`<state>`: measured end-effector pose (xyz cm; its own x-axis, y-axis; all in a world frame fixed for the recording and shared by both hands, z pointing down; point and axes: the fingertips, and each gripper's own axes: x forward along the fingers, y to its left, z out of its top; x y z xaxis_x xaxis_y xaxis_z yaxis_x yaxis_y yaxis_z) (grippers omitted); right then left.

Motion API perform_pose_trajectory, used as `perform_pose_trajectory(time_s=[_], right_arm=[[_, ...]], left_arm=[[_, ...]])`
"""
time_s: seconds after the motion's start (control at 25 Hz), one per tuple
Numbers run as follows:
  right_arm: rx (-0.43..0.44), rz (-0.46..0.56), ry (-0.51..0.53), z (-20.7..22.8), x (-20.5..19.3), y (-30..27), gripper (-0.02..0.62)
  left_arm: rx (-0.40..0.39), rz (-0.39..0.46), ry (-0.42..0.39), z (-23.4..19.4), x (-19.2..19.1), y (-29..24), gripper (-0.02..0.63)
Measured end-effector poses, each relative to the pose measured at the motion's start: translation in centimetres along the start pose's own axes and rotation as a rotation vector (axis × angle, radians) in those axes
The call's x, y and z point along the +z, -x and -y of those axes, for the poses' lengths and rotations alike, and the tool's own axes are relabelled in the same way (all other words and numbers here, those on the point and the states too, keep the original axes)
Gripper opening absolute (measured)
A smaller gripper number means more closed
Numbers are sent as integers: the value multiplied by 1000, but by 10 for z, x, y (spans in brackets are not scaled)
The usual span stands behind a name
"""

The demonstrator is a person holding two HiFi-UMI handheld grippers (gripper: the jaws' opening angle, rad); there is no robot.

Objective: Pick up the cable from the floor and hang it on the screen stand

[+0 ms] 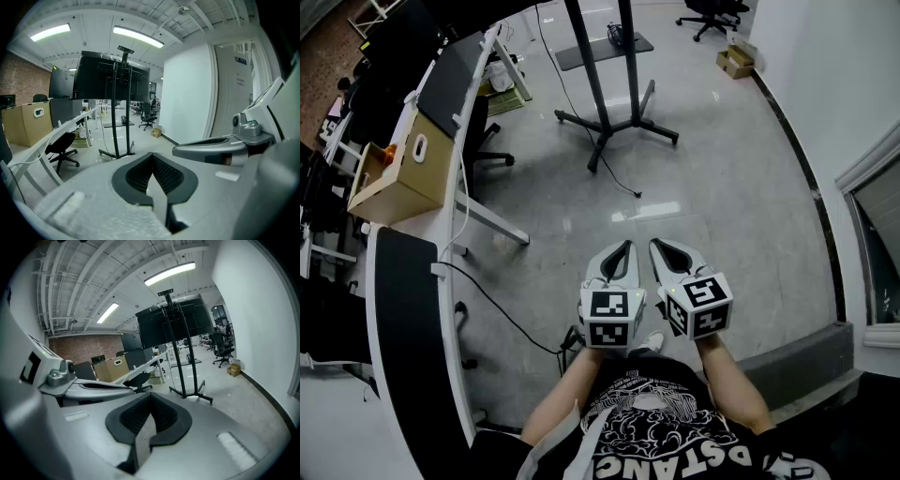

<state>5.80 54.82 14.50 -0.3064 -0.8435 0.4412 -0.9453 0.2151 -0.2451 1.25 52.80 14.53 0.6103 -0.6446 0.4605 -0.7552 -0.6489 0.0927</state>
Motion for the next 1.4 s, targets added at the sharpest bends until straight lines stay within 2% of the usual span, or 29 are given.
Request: perform_pose_trajectory(time_s=[0.36,0.6,0.84,1.08,1.28,1.4], right_arm=[[-14,21,-7,8,-4,-19,5],[-34,-24,-7,22,-6,-61,5],[-42,-78,3,39,3,-134,5],[-48,-163,22,53,13,-212,5],[-59,-228,41,62,25,-258,5],[-61,-259,67,64,28,-280,5]], left_arm=[[-14,-28,14,-11,-7,-15,-2],[-38,-57,33,-38,-10,-52,-2],[-58,-83,84,-89,-6,-109,-2],[-65,-146,121,-148,-8,-167,-3],[-98,-173,198,-181,-2,-202,-3],[-107,-173,204,-201,2,-221,-3]])
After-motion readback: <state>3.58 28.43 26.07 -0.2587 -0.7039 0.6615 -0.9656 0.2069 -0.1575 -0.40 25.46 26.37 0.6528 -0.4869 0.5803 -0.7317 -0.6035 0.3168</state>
